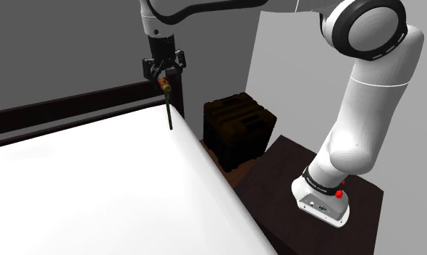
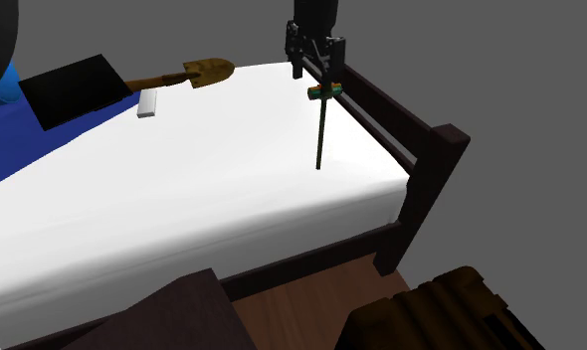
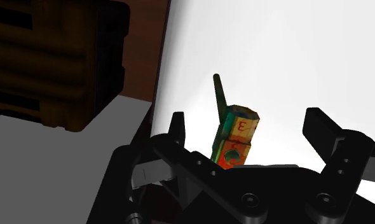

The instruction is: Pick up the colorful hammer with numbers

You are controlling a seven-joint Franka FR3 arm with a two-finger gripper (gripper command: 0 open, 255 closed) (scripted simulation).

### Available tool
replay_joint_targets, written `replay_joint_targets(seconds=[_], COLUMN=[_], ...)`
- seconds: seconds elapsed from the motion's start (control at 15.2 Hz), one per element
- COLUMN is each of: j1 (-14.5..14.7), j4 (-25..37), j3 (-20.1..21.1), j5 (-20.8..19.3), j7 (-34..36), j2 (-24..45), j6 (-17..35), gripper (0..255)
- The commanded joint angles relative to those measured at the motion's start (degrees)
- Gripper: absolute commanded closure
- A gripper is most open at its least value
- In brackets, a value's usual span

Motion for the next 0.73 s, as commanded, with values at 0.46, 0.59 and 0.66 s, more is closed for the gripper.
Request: replay_joint_targets(seconds=[0.46, 0.59, 0.66], j1=[-0.09, -0.08, -0.08], j4=[-4.14, -4.12, -4.12], j3=[-0.05, -0.05, -0.05], j5=[-0.03, -0.05, -0.05], j7=[0.17, 0.18, 0.18], j2=[0.08, 0.12, 0.13], j6=[4.22, 4.23, 4.24], gripper=[255, 255, 255])
